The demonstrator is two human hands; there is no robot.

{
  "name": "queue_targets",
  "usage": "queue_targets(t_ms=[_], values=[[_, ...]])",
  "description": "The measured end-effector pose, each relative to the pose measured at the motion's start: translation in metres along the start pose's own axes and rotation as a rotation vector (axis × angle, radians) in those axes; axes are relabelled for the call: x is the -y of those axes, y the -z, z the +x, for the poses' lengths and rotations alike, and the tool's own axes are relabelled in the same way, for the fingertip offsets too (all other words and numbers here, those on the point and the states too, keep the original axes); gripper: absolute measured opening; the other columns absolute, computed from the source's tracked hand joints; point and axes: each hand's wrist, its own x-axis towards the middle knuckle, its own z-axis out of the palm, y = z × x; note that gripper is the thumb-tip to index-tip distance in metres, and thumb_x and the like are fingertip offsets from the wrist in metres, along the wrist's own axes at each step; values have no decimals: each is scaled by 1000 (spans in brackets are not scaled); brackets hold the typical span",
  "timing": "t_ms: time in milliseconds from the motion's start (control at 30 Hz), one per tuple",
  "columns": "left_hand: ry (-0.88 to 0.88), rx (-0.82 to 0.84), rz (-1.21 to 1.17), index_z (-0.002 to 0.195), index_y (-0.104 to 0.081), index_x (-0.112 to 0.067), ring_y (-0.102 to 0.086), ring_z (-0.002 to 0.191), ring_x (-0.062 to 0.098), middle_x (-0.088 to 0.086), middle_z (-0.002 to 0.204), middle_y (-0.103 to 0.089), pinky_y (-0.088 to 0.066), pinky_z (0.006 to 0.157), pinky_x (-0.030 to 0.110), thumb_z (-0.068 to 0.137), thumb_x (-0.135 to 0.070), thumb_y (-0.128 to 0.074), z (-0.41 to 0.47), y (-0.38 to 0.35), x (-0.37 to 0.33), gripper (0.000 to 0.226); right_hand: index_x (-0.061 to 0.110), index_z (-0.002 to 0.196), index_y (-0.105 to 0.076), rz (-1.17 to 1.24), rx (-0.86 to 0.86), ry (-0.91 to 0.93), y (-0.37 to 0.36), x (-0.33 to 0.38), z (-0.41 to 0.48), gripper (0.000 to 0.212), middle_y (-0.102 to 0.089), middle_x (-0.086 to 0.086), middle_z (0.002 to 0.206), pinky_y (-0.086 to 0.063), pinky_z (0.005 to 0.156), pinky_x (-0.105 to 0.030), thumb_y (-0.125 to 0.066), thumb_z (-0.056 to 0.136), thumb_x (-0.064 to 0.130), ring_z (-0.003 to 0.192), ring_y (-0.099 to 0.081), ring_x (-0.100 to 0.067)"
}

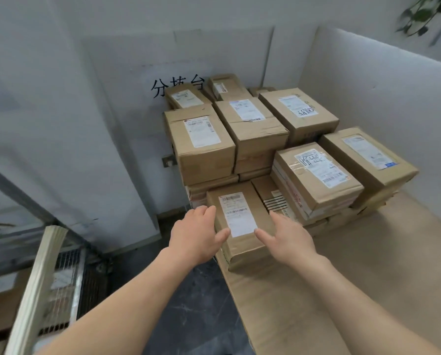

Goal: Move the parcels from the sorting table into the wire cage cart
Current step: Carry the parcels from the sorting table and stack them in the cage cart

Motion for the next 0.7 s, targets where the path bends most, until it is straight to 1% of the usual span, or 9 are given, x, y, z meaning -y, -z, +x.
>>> queue_targets(t_ms=[100, 200, 267, 333, 400, 500, 600, 700], values=[[41, 56, -8, 150, -33, -21, -43, 136, 20, -1, 152, -43, -44, 101, 40, 97, -57, -48, 13, -14, -6, 65, 16, 143, -46, 14, 47, -6, -9, -9, 17, 62, -54, -4, 143, -43, 101, -39, -51, 96, 57, 131, -50, -27], [74, 101, -15, 150, -30, -22, -46, 133, 22, 0, 150, -44, -47, 98, 41, 97, -57, -49, 21, -28, -9, 67, 15, 135, -52, 7, 49, 13, -18, -15, 27, 57, -59, -6, 133, -45, 97, -41, -54, 95, 55, 123, -51, -29], [93, 122, -25, 149, -29, -24, -49, 128, 23, 0, 147, -46, -49, 94, 41, 96, -57, -49, 26, -37, -9, 66, 16, 142, -48, 27, 44, 23, -23, -19, 32, 62, -58, -5, 134, -45, 99, -41, -55, 94, 54, 123, -50, -28], [95, 135, -46, 147, -32, -26, -54, 121, 22, -1, 141, -49, -49, 88, 39, 95, -55, -51, 29, -43, -9, 62, 19, 151, -40, 44, 40, 29, -26, -20, 35, 69, -56, -4, 137, -44, 101, -40, -55, 94, 54, 126, -49, -28], [90, 160, -94, 146, -32, -29, -57, 116, 23, 0, 137, -51, -50, 88, 38, 94, -51, -55, 30, -49, -11, 61, 21, 150, -40, 46, 37, 30, -29, -20, 37, 68, -57, -4, 135, -44, 101, -40, -57, 93, 53, 125, -50, -27], [105, 168, -161, 147, -30, -29, -59, 110, 25, 3, 129, -55, -51, 89, 38, 92, -42, -60, 25, -58, -12, 64, 22, 137, -48, 71, 28, 23, -34, -20, 34, 56, -58, -1, 121, -47, 95, -38, -61, 90, 50, 114, -54, -25], [128, 146, -230, 147, -28, -30, -59, 106, 25, 4, 122, -55, -52, 89, 39, 89, -34, -62, 18, -66, -11, 67, 25, 110, -56, 135, 70, -36, -44, -21, 29, 36, -58, 4, 102, -51, 85, -38, -64, 85, 49, 99, -58, -22], [170, 107, -295, 146, -28, -27, -58, 109, 26, 5, 127, -54, -49, 90, 37, 90, -31, -62, 12, -71, -6, 66, 25, 93, -66, 310, 107, -131, -59, -24, 25, 25, -67, 8, 91, -55, 78, -36, -67, 80, 47, 87, -63, -17]])
